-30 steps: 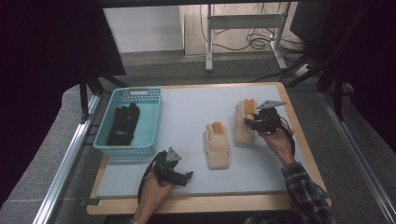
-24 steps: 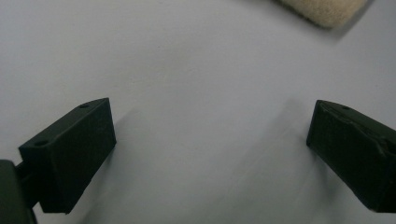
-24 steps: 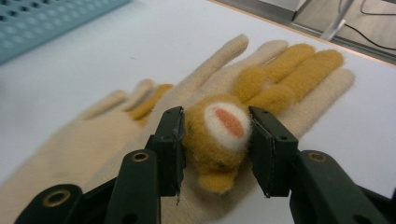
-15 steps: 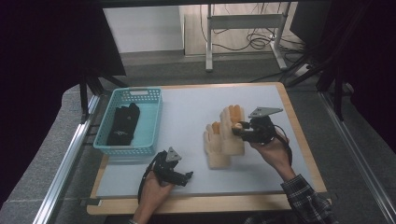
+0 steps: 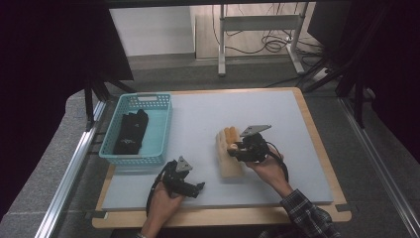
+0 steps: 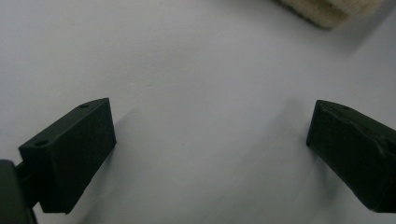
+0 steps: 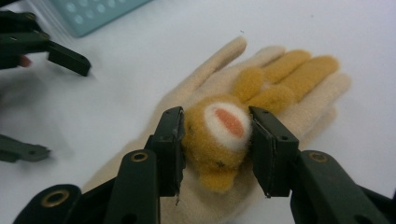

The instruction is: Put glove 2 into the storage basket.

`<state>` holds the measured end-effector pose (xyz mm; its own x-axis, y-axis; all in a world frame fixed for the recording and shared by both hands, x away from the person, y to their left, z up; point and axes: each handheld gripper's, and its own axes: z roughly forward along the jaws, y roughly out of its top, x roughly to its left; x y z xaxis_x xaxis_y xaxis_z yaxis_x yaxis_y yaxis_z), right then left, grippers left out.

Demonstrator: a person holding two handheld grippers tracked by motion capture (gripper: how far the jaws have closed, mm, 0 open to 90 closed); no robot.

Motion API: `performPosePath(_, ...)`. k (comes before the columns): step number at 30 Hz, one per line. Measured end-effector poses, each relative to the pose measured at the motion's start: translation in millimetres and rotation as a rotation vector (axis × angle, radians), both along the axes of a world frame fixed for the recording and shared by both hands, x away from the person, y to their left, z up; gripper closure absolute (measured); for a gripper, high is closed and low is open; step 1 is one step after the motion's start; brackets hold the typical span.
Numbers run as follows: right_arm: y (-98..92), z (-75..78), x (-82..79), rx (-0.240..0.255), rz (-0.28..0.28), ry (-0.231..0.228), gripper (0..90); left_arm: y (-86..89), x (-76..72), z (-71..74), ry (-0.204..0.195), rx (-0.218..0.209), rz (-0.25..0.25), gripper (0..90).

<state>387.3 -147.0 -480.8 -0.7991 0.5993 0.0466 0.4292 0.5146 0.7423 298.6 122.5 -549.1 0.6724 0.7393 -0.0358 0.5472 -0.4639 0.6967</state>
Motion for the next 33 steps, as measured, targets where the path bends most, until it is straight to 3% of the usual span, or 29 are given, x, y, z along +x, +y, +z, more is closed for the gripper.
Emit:
performPosePath(8,1.9,-14.9,5.8,-0.014,-0.02,0.001,52.7,-0.1,-0.1,0.0,0.002,-0.001,0.001,1.5)
performPosePath(13,-9.7,3.1,4.7,-0.005,-0.042,-0.037,40.7,0.0,0.0,0.0,0.0,0.0,-0.001,1.5)
performPosePath(19,-29.5,10.2,3.4,-0.008,-0.07,-0.042,42.4,-0.1,-0.1,0.0,0.001,-0.001,0.0,1.5)
performPosePath(22,-40.9,4.3,0.5,-0.043,-0.076,-0.031,57.4,-0.1,-0.1,0.0,0.002,-0.001,0.0,1.5)
performPosePath(23,-45.0,-1.7,-2.1,-0.061,-0.062,-0.019,66.0,-0.1,-0.1,0.0,0.002,-0.001,0.0,1.5)
performPosePath(24,-45.0,-1.7,-2.1,-0.061,-0.062,-0.019,66.0,-0.1,-0.1,0.0,0.002,-0.001,0.0,1.5)
performPosePath(25,-46.9,-7.7,-4.9,-0.079,-0.041,-0.011,74.1,-0.1,-0.1,0.0,0.001,-0.001,0.0,1.5)
performPosePath(26,-46.9,-7.7,-4.9,-0.079,-0.041,-0.011,74.1,-0.1,-0.1,0.0,0.001,-0.001,0.0,1.5)
performPosePath(29,-47.2,-21.8,-13.4,-0.089,-0.023,0.018,86.4,-0.1,-0.1,0.0,0.001,-0.001,0.001,1.5)
performPosePath(33,-45.4,-29.3,-17.3,-0.075,-0.011,0.04,88.5,-0.1,-0.1,0.0,0.001,-0.001,0.001,1.5)
